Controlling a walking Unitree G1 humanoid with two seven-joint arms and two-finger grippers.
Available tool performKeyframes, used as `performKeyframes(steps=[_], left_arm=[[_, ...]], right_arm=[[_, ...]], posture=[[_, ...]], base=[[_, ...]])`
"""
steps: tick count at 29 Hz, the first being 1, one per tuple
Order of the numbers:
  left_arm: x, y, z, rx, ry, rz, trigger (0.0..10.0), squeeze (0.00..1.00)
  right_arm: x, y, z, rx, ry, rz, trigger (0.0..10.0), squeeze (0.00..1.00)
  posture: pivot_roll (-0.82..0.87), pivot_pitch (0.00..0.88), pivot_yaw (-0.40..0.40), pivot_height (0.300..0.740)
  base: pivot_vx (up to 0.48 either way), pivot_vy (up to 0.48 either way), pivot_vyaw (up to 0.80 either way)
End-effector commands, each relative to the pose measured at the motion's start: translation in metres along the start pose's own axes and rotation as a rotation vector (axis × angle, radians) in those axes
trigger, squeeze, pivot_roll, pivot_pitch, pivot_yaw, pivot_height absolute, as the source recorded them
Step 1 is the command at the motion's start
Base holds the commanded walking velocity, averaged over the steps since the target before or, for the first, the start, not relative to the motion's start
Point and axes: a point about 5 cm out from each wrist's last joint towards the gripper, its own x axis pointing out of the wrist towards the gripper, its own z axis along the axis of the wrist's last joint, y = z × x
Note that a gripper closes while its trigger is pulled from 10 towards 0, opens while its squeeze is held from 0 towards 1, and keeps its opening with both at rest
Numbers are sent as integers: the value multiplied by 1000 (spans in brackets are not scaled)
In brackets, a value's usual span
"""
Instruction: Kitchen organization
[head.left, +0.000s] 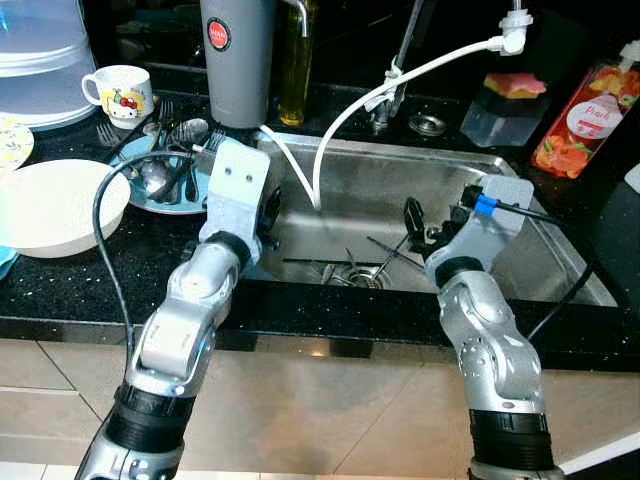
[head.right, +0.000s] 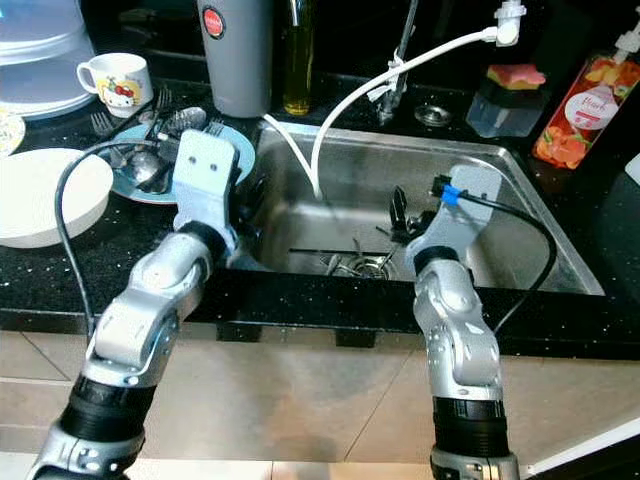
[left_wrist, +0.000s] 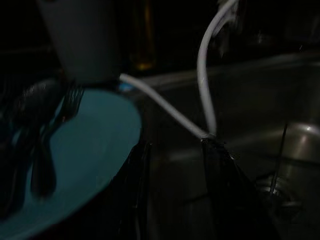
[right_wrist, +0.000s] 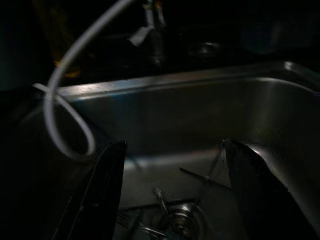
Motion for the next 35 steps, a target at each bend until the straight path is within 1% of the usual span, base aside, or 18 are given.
performKeyframes(steps=[1,3,7,14,15,19,25,26,27,28,29,30,31,32,33,34,35], left_arm=[[-2,3,-2,25,-3,8,10000,0],[-1,4,-5,41,5,3,10000,0],[-1,9,-11,27,27,25,10000,0],[1,10,-10,33,24,34,10000,0],[2,12,-12,41,40,54,10000,0],[3,13,-14,44,47,64,10000,0],[4,14,-11,59,30,71,10000,0],[5,13,-9,77,24,76,10000,0],[5,13,-9,77,24,76,10000,0],[6,13,-9,108,25,81,10000,0],[6,13,-9,108,25,81,10000,0],[6,14,-8,144,31,92,10000,0],[7,17,-9,206,54,110,10000,0],[7,17,-9,206,54,110,10000,0],[9,28,-6,386,97,187,10000,0],[9,28,-6,386,97,187,10000,0],[10,32,-4,443,109,217,10000,0]], right_arm=[[-1,-11,-4,-3,3,-50,10000,0],[1,-12,-3,-4,3,-58,10000,0],[2,-14,-3,-5,4,-71,10000,0],[5,-15,1,-3,-9,-80,10000,0],[7,-15,2,-3,-16,-83,10000,0],[8,-17,4,0,-24,-92,10000,0],[9,-18,5,6,-27,-102,10000,0],[9,-18,5,6,-27,-102,10000,0],[9,-18,5,6,-27,-102,10000,0],[9,-18,5,5,-28,-102,10000,0],[9,-18,5,5,-28,-102,10000,0],[10,-17,5,6,-30,-102,10000,0],[10,-17,6,7,-31,-102,10000,0],[10,-17,6,7,-31,-102,10000,0],[10,-17,6,8,-33,-101,10000,0],[10,-17,6,8,-33,-101,10000,0],[10,-16,6,8,-33,-100,10000,0]], posture=[[213,24,-82,740],[212,23,-83,740],[211,20,-84,740],[208,24,-86,740],[207,25,-82,740],[205,28,-80,740],[204,35,-82,740],[204,36,-82,740],[204,36,-82,740],[206,41,-81,740],[206,41,-81,740],[205,42,-81,740],[205,42,-81,740],[205,42,-81,740],[208,47,-81,740],[208,47,-81,740],[208,47,-81,740]], base=[[0,0,0],[0,0,0],[0,0,0],[0,0,0],[0,0,0],[0,0,0],[0,0,0],[0,0,0],[0,0,0],[0,0,0],[0,0,0],[0,0,0],[0,0,0],[0,0,0],[0,0,0],[0,0,0],[0,0,0]])
